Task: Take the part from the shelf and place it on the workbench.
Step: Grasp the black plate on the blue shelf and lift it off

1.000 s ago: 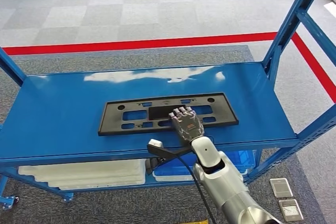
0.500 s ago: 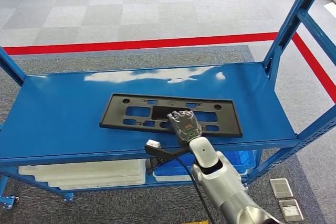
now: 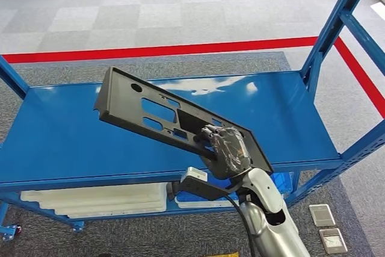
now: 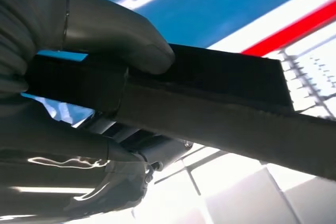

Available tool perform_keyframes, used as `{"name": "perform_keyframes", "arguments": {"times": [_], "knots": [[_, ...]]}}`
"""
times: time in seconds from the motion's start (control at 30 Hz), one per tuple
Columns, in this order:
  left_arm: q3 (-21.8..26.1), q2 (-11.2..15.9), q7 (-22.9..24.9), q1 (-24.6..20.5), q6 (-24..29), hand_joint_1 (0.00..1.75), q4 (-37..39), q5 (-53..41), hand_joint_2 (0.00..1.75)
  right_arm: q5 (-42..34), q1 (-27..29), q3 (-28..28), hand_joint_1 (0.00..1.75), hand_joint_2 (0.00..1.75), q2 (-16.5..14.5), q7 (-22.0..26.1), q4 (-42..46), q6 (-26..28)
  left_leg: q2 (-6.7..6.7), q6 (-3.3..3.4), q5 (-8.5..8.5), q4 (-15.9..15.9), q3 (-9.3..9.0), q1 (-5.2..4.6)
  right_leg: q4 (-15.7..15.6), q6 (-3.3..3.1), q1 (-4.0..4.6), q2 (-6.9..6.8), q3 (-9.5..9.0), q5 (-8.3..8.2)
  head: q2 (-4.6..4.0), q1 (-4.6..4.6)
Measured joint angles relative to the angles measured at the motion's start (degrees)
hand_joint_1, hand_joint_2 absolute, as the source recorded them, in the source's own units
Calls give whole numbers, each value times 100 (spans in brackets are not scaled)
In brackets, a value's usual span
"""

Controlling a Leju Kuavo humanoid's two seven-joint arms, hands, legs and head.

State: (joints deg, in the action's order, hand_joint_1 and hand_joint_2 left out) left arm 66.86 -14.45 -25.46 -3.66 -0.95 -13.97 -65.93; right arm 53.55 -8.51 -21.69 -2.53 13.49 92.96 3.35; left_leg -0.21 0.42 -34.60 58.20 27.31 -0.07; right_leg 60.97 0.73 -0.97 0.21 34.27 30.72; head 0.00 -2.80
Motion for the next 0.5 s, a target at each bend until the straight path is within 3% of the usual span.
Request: {"name": "perform_keyframes", "arguments": {"times": [0.27,0.5], "knots": [[92,20,94,9,-150,0,0,101,175,-2685,361,-250,175,175,615,510,1367,-998,0,1,-1,0,0,0,-1,0,-1,-1,-1,0,1,0],[167,33,114,5,-171,0,0,162,175,-3803,506,-476,175,175,1031,735,1764,-1501,0,1,-1,0,0,0,-1,0,-1,-1,-1,0,1,0]]}}
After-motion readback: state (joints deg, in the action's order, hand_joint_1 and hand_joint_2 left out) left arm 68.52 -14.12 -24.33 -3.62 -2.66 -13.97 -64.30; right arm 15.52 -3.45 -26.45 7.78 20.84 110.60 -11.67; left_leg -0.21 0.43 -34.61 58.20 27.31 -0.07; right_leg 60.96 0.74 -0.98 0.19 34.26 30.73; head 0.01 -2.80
